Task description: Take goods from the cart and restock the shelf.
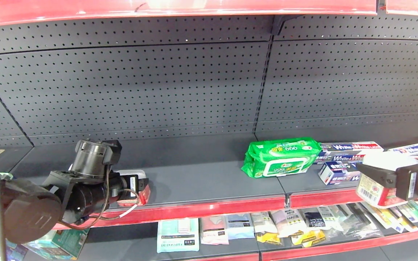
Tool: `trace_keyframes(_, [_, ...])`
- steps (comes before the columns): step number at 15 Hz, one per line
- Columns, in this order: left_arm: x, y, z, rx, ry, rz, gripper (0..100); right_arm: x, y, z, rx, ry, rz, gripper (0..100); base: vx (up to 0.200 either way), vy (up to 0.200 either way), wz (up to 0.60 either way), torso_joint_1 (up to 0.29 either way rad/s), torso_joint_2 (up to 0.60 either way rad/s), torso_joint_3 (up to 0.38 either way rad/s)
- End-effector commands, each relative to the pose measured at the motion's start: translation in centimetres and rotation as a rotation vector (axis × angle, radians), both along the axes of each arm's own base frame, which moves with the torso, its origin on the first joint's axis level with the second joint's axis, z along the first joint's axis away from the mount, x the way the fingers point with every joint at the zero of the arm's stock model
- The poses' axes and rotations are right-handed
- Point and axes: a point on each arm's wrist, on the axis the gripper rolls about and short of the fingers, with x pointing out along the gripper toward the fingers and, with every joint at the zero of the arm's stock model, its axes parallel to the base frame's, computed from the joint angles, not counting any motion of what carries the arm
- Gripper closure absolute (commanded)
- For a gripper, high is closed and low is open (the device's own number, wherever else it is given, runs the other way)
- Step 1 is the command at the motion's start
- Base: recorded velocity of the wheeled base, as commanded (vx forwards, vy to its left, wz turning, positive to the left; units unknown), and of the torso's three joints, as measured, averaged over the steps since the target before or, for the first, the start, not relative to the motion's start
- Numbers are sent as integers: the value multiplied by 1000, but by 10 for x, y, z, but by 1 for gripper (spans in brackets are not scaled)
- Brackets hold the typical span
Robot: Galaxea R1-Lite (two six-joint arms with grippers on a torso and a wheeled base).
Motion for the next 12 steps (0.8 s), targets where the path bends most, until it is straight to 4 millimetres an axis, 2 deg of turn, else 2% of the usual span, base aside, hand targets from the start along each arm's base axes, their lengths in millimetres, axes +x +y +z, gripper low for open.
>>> trace_keyframes(1, [-1,0,1,1,0,-1,100,1,0,0,0,2,0,100,0,0,0,0,0,0])
trace_keyframes(6, [-4,1,9,-1,-21,-4,100,3,0,-1,-2,8,-5,100,0,0,0,0,0,0])
trace_keyframes(12, [-6,3,6,4,1,0,100,3,0,-1,-2,6,-5,100,0,0,0,0,0,0])
